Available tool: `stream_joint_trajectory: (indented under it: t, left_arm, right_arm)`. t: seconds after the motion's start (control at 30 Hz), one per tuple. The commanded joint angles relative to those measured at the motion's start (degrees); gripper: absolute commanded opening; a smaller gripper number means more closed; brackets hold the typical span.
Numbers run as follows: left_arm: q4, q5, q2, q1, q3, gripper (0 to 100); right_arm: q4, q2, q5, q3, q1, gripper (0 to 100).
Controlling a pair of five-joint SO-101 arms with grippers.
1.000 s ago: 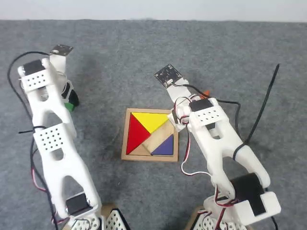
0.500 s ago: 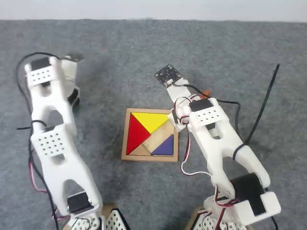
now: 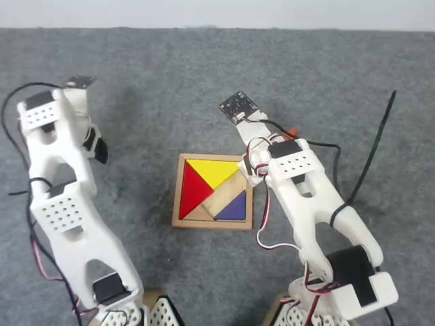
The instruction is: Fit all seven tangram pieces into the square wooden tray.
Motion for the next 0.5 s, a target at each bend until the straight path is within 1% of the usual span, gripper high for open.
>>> stream_joint_trajectory:
  t: [0.0,0.07,0.17,0.33,0.47]
  left_arm:
    - [5.98,-1.23,-4.66,0.09,-9.1,20]
    - [8.62,-1.58,-4.4,0.09,-14.37,20]
    - [8.44,-1.76,-3.96,-0.26,-19.91,21]
    - [-2.2,-1.32,1.23,-0.62,-20.44,21]
    - [-3.96,2.02,9.32,-0.62,-21.23,21]
  right_arm:
    - [-0.75,-0.92,0.62,-0.35,0.84,9.3]
    - [-0.75,-0.84,0.62,-0.35,0.84,9.3]
    - [-0.84,-0.75,0.62,-0.35,0.84,9.3]
    - [-0.92,-0.66,0.62,-0.35,0.84,9.3]
    - [-0.92,-0.75,0.62,-0.35,0.84,9.3]
